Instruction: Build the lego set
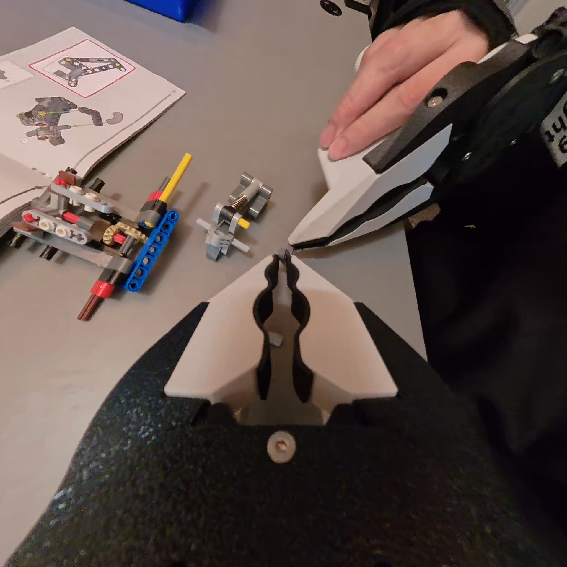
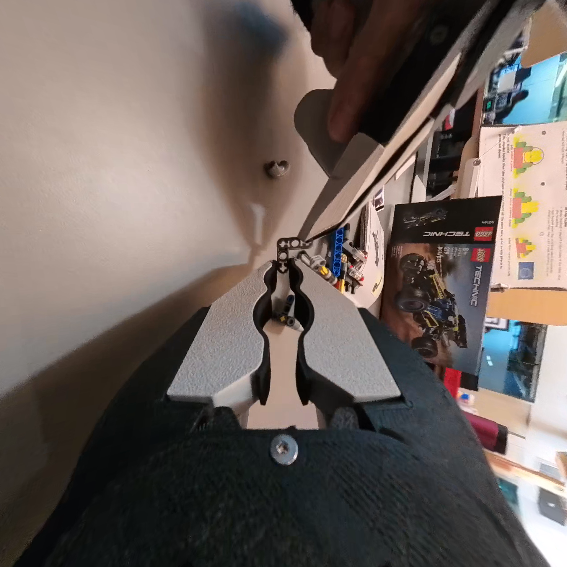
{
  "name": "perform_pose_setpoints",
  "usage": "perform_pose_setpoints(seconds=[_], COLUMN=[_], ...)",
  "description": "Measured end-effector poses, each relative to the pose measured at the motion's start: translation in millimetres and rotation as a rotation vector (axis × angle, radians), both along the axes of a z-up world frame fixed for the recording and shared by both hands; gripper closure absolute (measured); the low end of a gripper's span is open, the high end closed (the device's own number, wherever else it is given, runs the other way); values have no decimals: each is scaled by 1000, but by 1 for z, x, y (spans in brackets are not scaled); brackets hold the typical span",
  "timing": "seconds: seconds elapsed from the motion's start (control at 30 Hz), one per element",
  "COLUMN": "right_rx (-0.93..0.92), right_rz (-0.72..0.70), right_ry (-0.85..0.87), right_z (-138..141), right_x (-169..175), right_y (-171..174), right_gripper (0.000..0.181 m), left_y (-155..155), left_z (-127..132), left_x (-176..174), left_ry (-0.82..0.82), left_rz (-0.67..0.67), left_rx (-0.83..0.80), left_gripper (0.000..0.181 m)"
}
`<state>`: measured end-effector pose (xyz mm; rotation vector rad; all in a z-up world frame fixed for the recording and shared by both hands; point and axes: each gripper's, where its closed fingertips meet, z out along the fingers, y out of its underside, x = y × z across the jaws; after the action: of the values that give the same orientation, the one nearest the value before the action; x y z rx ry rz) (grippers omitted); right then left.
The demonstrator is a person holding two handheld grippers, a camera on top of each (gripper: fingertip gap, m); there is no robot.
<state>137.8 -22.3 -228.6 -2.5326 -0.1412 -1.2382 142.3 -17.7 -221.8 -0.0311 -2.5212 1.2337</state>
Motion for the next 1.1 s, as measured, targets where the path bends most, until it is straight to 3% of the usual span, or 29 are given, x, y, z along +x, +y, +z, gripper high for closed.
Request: perform_pose_setpoints(seconds=[0.03, 0.13, 0.23, 0.4, 0.5, 0.6, 0.73, 0.87, 1.03, 1.1], right_rx=[36, 273, 584, 1033, 1141, 1166, 1126, 1069, 917, 849], right_rz=[-19, -138, -283, -213, -178, -164, -196, -189, -275, -320], right_ry=[10, 108, 330, 590, 665, 648, 580, 582, 585, 571], right_z=[1, 9, 13, 41, 43, 45, 42, 37, 14, 4], right_x=[1, 5, 6, 1, -1, 1, 6, 4, 6, 9], right_y=[-1, -9, -18, -4, 3, 5, 1, 1, 0, -3], right_gripper=[175, 171, 152, 157, 163, 180, 172, 179, 179, 179], left_y=[-1, -2, -1, -4, -6, -6, -7, -7, -3, 3], left_z=[1, 9, 21, 47, 55, 55, 50, 37, 12, -3], left_x=[1, 4, 5, -1, -3, -3, 0, 0, 6, 25], left_ry=[8, 43, 58, 60, 34, 2, -13, -49, -186, -296], left_rz=[6, 16, -6, -70, -83, -90, -78, -91, -109, -77], left_rx=[-12, -71, -163, -363, -417, -426, -395, -339, -174, -46], left_gripper=[180, 180, 180, 181, 180, 180, 180, 180, 180, 173])
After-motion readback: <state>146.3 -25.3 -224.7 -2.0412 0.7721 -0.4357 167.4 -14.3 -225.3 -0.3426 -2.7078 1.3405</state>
